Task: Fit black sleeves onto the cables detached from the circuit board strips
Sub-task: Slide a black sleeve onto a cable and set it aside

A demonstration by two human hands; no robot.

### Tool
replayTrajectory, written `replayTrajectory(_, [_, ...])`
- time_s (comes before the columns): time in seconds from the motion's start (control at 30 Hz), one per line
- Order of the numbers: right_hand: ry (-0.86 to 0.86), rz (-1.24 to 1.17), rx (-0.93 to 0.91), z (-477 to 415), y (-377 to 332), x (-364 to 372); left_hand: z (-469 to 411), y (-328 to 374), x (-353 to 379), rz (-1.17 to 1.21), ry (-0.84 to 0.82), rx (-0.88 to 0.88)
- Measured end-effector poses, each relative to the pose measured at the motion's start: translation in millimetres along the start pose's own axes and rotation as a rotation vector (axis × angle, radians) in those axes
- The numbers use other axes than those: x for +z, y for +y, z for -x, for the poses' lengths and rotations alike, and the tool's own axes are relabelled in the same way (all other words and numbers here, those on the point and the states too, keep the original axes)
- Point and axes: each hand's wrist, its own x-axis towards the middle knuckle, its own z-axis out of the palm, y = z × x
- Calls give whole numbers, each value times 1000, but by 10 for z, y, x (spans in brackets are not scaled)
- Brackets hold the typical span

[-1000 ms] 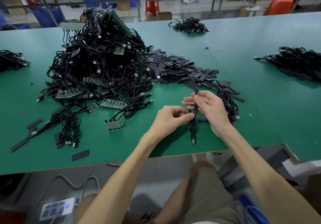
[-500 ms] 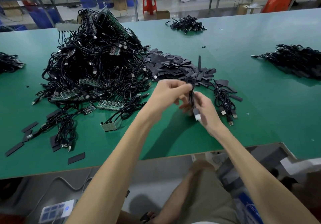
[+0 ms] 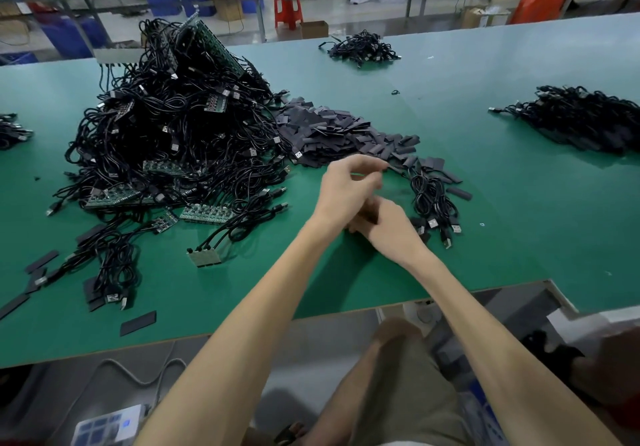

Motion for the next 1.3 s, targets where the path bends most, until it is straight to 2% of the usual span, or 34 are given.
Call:
replayTrajectory(0.23, [-7, -104, -21, -11, 7, 23, 232, -436, -500, -306, 125, -44])
replayTrajectory(0.4, [-12, -117, -21, -5, 10, 9, 466, -456, -592, -570, 105, 145])
replayTrajectory(0.53, [-15, -110, -17, 10, 22, -7, 644, -419, -775, -844, 343, 234])
replayTrajectory(0.63, [-20, -101, -9, 6, 20, -6, 732, -428, -1043, -1005, 449, 49])
replayTrajectory(0.7, [-21, -96, -10, 5, 17, -8, 770, -423, -1155, -1154, 419, -164])
replayTrajectory(0.77, [-20, -93, -12, 9, 12, -9, 809, -406, -1170, -1217, 388, -278])
replayTrajectory(0.87, [-20, -85, -15, 20, 12, -11, 814, -354, -1179, -1211, 371, -335])
replayTrajectory(0.97, [-19, -83, -17, 26, 15, -15, 785, -291, -1295, -1222, 279, -473])
replayTrajectory(1.03, [-16, -82, -19, 25, 10, -13, 788, -253, -1386, -1185, 245, -491])
replayTrajectory(1.17, [-18, -89, -15, 21, 15, -9, 786, -214, -1353, -988, 230, -425])
replayTrajectory(1.3, [-17, -97, -26, 18, 22, -7, 639, -193, -1099, -582, 247, -303])
